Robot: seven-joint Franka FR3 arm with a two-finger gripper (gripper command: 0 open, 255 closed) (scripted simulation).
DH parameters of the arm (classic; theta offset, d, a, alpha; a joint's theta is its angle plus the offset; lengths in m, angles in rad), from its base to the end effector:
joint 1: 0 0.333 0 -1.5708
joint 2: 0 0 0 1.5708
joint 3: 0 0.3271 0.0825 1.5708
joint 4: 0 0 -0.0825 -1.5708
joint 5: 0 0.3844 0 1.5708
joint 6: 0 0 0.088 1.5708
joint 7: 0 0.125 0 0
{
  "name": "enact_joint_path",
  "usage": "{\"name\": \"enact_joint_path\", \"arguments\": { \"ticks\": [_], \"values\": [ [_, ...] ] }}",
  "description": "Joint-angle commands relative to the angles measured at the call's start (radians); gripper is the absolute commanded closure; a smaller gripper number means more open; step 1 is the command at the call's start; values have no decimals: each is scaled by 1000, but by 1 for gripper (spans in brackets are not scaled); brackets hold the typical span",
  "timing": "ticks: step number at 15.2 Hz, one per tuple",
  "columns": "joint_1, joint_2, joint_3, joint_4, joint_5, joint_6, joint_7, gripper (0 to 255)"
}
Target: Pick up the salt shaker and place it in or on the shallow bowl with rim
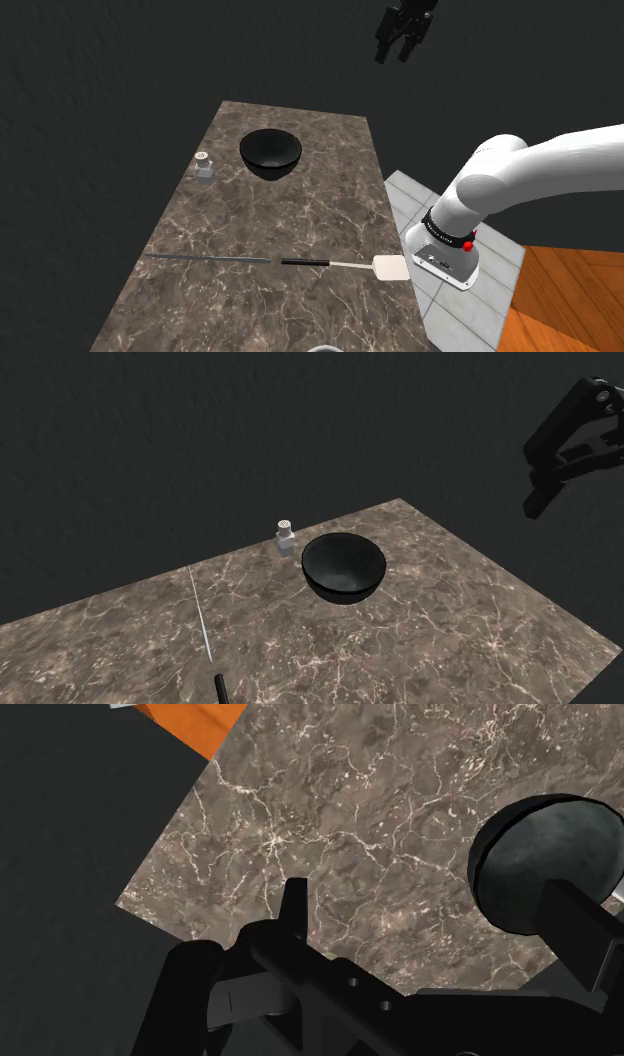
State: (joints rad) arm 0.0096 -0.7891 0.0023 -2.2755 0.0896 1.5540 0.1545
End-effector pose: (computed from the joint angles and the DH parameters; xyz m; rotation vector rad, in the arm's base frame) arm 0.2981 0.0151 0.6183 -3.0397 0.2111 -0.0916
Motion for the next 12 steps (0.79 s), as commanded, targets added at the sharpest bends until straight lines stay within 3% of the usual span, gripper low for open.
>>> {"name": "enact_joint_path", "arguments": {
  "ticks": [1, 12],
  "values": [
    [0, 0, 0, 0, 0, 0, 0, 0],
    [51, 260, 194, 37, 64, 222, 161, 0]
  ]
}}
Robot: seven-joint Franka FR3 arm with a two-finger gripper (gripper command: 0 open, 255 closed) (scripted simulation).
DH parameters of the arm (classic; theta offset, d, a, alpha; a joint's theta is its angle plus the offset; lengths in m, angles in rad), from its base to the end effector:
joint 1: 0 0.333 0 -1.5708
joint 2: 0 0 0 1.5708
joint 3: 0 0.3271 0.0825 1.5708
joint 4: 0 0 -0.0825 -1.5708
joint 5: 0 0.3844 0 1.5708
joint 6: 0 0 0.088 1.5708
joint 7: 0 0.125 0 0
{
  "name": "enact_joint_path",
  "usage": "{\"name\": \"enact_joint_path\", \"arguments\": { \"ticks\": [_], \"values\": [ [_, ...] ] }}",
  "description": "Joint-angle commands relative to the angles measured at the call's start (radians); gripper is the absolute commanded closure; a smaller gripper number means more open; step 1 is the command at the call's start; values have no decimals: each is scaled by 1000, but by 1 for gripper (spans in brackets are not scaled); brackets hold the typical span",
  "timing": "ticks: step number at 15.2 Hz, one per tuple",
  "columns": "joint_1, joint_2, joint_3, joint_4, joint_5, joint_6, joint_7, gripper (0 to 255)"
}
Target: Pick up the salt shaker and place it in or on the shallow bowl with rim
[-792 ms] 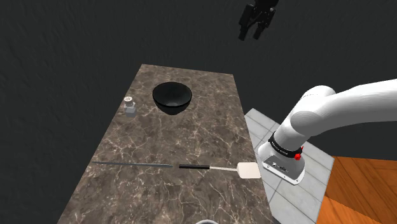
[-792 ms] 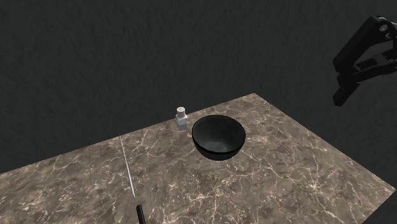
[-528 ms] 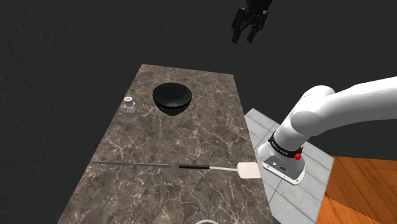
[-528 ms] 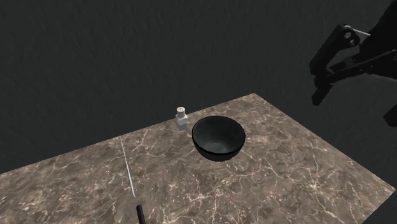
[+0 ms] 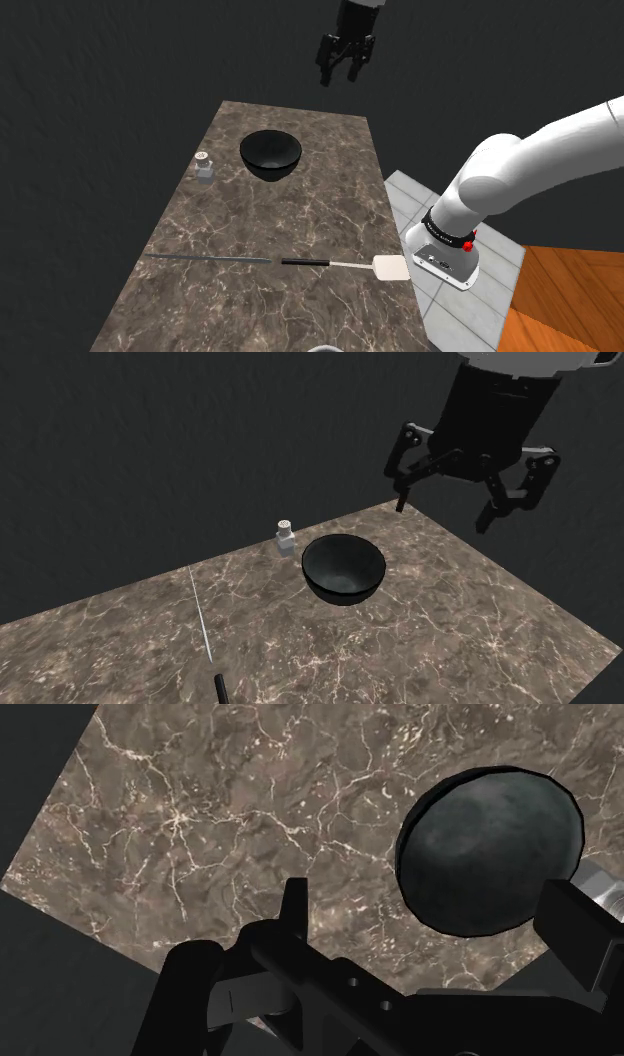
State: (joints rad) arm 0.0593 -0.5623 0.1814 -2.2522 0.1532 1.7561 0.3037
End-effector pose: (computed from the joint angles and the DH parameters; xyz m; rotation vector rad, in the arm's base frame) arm 0.3679 0.1195 0.5668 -3.0676 0.1710 -0.0670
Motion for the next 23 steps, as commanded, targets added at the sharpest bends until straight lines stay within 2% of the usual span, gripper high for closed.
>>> {"name": "enact_joint_path", "arguments": {
  "ticks": [1, 6, 11, 17, 23],
  "values": [
    [5, 63, 32, 24, 1, 39, 27, 0],
    [19, 220, 114, 95, -13, 121, 109, 0],
    [33, 395, 188, 195, -63, 185, 203, 0],
    [71, 627, 252, 357, -169, 226, 328, 0],
    [153, 876, 269, 574, -294, 216, 440, 0]
  ]
}}
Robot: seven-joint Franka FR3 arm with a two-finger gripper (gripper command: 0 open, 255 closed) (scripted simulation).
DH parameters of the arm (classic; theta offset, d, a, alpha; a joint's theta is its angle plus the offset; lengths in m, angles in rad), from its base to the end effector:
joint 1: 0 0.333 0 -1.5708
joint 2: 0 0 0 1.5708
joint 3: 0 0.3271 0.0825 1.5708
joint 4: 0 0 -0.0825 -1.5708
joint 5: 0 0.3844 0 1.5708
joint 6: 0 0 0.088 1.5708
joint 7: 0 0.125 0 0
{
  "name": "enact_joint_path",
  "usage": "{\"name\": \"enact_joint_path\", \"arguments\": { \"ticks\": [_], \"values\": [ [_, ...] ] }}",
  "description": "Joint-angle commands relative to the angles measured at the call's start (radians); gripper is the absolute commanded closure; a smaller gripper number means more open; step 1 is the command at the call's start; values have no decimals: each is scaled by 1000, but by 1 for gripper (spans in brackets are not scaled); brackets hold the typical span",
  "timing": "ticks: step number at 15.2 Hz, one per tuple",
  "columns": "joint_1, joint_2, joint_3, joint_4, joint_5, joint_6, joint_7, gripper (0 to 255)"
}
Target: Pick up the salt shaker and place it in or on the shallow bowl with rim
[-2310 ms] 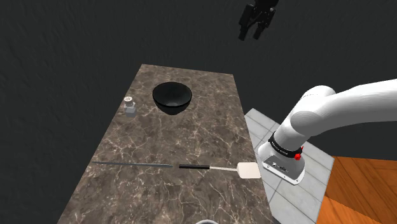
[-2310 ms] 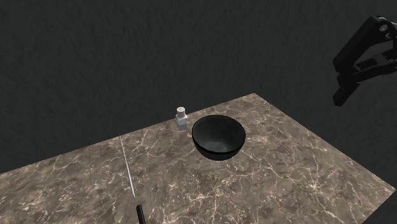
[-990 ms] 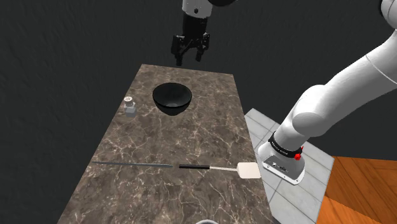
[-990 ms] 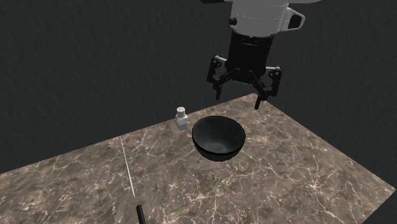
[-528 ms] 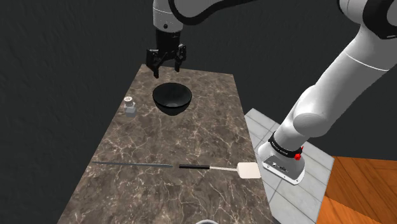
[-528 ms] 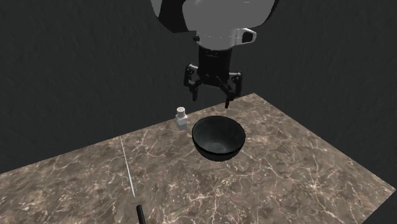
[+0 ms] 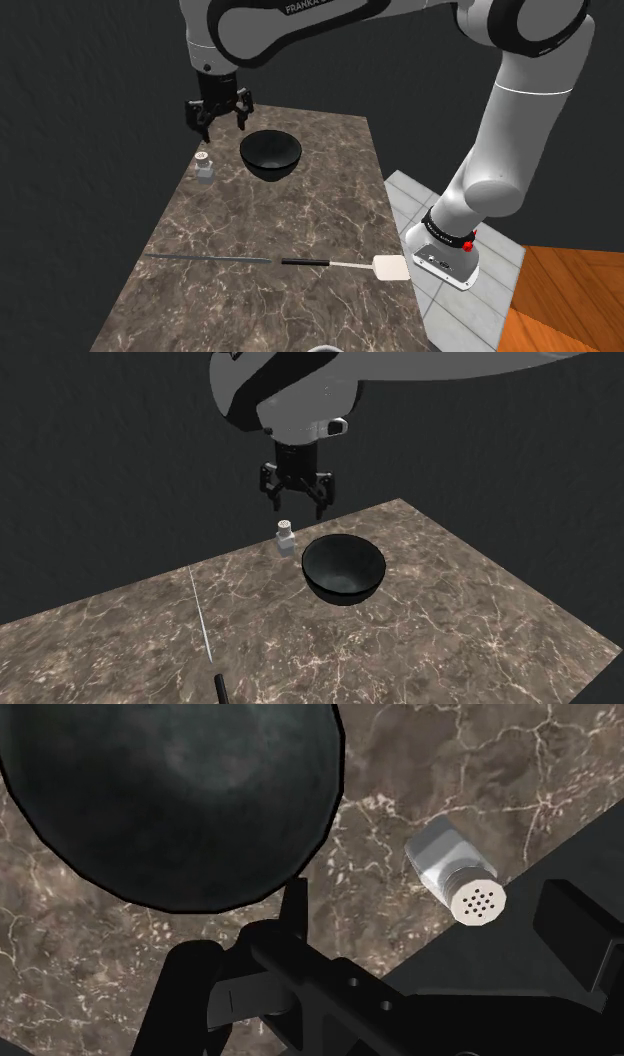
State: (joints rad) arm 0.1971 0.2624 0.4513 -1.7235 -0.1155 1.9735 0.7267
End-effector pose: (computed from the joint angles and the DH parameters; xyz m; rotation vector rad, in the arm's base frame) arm 0.5228 0.3588 0.4367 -3.1257 0.0751 -0.0119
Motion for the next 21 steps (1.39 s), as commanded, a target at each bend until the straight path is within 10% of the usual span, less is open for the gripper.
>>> {"name": "enact_joint_path", "arguments": {
  "ticks": [1, 4, 20, 21],
  "values": [
    [33, 94, -2, 88, -45, -8, 32, 0],
    [92, 225, -12, 229, -97, -38, 68, 0],
    [96, 259, -23, 176, -114, 47, 79, 0],
    [96, 259, -23, 176, -114, 47, 79, 255]
  ]
}}
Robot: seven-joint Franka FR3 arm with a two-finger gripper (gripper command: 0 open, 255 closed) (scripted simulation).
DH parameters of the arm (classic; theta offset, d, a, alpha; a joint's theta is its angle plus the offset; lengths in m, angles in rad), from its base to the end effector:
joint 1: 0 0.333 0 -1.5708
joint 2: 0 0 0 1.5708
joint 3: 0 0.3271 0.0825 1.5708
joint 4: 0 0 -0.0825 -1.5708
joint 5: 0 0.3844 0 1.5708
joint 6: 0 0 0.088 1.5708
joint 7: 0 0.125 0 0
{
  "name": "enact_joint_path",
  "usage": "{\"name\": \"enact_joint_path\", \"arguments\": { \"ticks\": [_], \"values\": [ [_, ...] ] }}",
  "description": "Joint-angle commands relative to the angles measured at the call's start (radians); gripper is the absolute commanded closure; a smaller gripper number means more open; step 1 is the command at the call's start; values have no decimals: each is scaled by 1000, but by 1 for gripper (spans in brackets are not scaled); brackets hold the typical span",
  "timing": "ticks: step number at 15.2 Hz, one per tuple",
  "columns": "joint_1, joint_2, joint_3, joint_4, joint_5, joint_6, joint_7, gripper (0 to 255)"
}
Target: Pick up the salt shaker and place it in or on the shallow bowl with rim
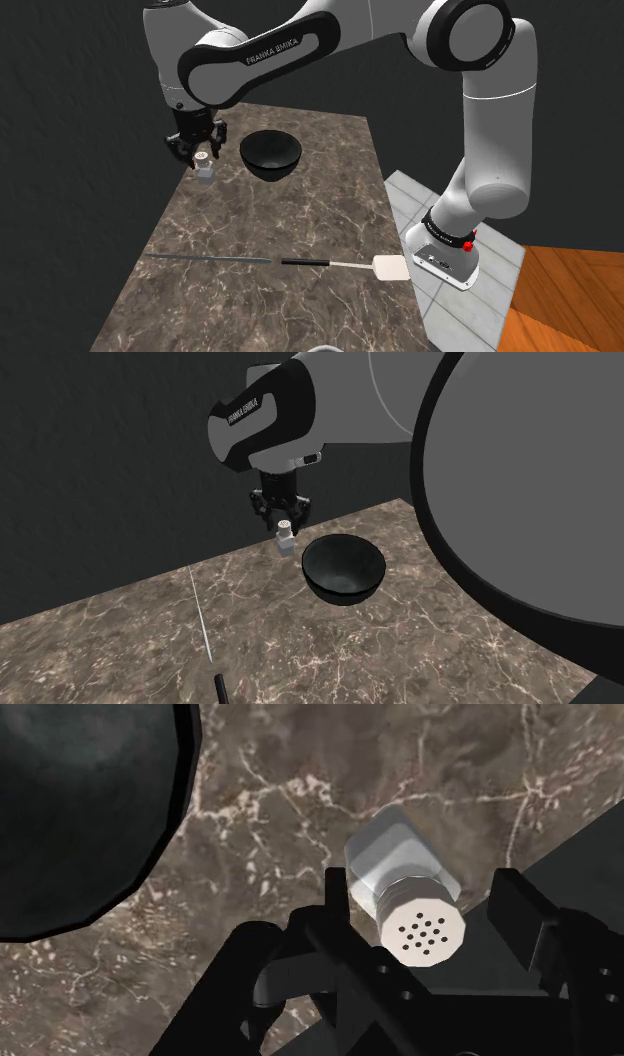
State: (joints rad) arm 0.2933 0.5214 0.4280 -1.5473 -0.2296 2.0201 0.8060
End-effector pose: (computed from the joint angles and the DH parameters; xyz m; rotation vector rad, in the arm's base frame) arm 0.5580 0.4126 0.3605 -3.1387 0.0552 -0.0003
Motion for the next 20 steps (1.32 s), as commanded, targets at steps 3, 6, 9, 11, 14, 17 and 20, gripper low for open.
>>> {"name": "enact_joint_path", "arguments": {
  "ticks": [3, 6, 9, 11, 14, 17, 20],
  "values": [
    [0, 0, 0, 0, 0, 0, 0, 255],
    [0, 0, 0, 0, 0, 0, 0, 255],
    [0, 0, 0, 0, 0, 0, 0, 255],
    [-1, -9, 3, 13, 5, -22, -3, 255],
    [-1, -21, 6, 36, 11, -56, -7, 255],
    [-1, -32, 10, 61, 17, -90, -11, 255],
    [0, -41, 12, 89, 22, -126, -15, 255]
  ]
}}
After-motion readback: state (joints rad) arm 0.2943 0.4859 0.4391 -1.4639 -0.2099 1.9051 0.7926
